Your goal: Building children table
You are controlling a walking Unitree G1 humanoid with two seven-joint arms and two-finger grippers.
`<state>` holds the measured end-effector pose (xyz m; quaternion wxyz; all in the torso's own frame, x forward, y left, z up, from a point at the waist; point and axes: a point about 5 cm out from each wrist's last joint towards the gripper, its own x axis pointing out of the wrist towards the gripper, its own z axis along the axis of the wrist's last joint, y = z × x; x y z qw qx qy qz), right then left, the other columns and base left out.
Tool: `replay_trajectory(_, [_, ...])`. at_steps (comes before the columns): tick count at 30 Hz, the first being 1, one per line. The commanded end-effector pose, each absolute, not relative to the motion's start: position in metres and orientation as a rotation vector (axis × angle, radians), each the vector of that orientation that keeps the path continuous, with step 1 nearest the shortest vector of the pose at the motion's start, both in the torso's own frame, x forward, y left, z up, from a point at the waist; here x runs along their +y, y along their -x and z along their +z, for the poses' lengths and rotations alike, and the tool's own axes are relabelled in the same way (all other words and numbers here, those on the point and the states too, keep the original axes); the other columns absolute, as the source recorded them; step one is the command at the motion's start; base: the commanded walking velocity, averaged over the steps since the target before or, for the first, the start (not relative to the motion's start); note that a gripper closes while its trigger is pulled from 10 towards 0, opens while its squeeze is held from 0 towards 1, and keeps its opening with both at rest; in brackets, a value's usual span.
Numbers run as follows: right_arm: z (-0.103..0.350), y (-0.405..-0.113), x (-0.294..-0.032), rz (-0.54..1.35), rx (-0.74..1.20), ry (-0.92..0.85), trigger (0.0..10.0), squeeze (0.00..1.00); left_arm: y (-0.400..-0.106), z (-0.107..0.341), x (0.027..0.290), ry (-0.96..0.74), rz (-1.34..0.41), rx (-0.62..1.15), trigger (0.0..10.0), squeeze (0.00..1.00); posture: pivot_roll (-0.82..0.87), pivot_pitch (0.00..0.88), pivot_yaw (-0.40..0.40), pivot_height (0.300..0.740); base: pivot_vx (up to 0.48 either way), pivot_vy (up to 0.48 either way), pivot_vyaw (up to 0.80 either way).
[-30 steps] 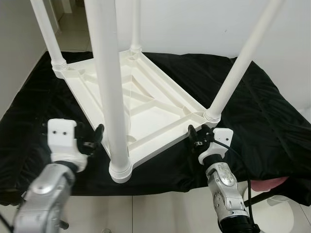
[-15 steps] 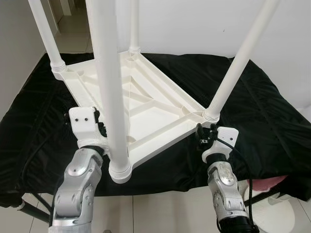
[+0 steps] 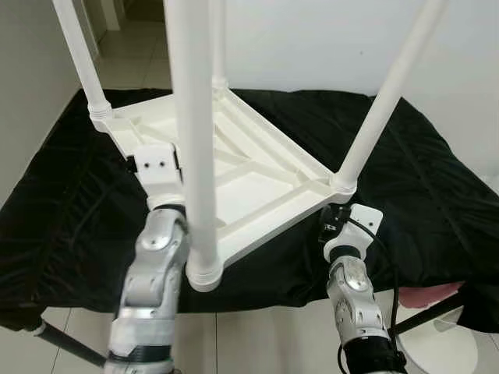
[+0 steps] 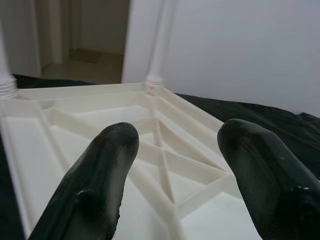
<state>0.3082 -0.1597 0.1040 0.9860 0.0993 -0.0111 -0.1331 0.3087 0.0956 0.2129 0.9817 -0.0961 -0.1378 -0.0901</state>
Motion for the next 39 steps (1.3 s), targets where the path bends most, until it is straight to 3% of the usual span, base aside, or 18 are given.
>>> replay_trajectory(1, [0.099,-0.309,-0.161,-0.284,0.009,-0.229,10.0,0.0,-0.307,0.214,0.077,0.181,-0.327,-0.288,10.0,0.0,0.0,0.06,0.003,0.74,0.0,0.0,0.0])
replay_trajectory(10, [0.098,-0.322,-0.168,-0.317,0.051,-0.226,10.0,0.0,-0.294,0.21,0.053,0.168,-0.534,-0.307,10.0,0.0,0.0,0.068,0.02,0.74,0.0,0.0,0.0])
replay_trajectory(29, [0.104,-0.352,-0.172,-0.196,0.087,-0.097,10.0,0.0,-0.286,0.217,0.037,0.222,-0.594,-0.336,10.0,0.0,0.0,0.076,0.021,0.74,0.0,0.0,0.0])
replay_trajectory(39, [0.122,-0.373,-0.154,-0.003,0.061,-0.041,10.0,0.0,-0.276,0.216,0.025,0.233,-0.681,-0.322,10.0,0.0,0.01,0.095,0.032,0.74,0.0,0.0,0.0])
